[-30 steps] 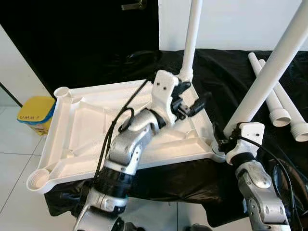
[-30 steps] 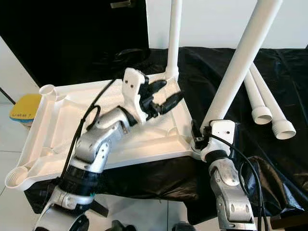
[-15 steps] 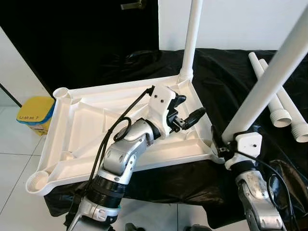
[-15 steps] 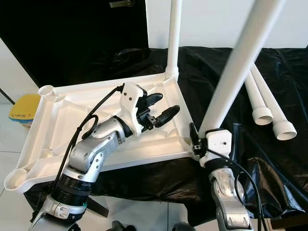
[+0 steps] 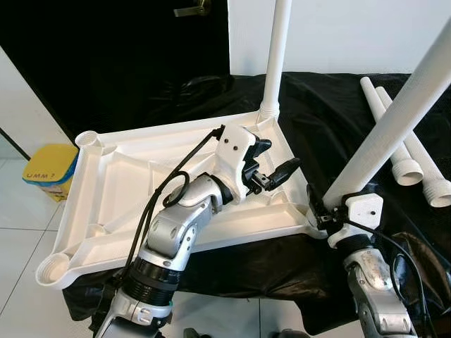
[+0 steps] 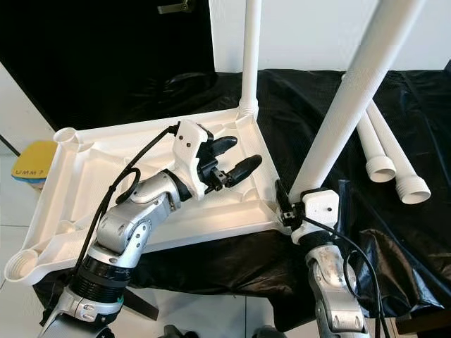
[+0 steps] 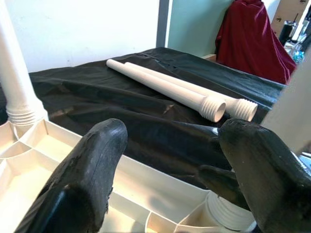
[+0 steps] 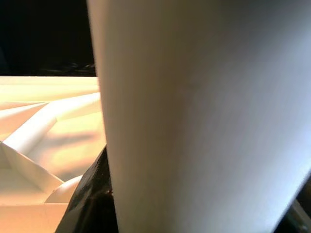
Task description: Building children table
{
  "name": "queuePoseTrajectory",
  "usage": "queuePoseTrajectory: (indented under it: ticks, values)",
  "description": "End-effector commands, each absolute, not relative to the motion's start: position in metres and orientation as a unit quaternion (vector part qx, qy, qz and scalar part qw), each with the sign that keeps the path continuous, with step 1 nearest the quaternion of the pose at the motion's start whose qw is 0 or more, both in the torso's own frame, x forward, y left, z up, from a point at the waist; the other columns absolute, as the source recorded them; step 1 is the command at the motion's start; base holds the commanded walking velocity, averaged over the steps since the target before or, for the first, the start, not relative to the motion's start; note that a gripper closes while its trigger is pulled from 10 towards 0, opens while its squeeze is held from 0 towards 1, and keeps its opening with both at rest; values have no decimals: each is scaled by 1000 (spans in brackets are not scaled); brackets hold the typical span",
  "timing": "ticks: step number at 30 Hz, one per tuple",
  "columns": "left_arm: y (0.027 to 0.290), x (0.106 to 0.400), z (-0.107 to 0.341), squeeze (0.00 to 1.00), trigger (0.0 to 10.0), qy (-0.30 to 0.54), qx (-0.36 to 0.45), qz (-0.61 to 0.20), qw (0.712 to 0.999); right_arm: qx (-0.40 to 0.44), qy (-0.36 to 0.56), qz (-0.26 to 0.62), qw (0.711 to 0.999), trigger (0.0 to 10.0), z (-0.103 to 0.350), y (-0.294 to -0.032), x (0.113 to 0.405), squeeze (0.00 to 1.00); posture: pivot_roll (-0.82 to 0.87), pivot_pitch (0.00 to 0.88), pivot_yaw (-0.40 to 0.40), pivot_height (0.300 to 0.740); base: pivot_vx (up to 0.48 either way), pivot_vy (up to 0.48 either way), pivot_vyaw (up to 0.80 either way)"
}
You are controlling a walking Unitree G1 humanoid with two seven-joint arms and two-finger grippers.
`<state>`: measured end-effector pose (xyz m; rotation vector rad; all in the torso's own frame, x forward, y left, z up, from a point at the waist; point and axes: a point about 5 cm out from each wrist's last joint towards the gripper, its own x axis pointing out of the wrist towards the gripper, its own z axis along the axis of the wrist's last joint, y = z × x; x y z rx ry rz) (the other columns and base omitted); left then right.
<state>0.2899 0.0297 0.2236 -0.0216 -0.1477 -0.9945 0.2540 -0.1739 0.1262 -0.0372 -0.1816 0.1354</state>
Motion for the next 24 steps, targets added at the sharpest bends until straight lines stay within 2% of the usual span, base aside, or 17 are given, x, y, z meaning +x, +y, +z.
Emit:
queuePoseTrajectory:
  ticks: [1, 12, 19, 24]
  values:
    - [28, 284, 227, 0, 10000, -75, -4, -505, 860, 8, 18, 54, 998, 10000, 87, -178, 248, 0, -231, 118, 81, 740, 0, 0, 0]
    - [30, 284, 227, 0, 10000, -75, -3, -502, 862, 22, 32, 43, 998, 10000, 84, -182, 251, 0, -228, 112, 76, 740, 0, 0, 0]
    - [31, 285, 229, 0, 10000, -77, -2, -499, 863, -6, 20, 40, 999, 10000, 86, -177, 250, 0, -229, 110, 75, 740, 0, 0, 0]
    - [31, 285, 230, 0, 10000, -79, -1, -497, 864, -20, 9, 4, 1000, 10000, 86, -178, 248, 0, -229, 106, 74, 740, 0, 0, 0]
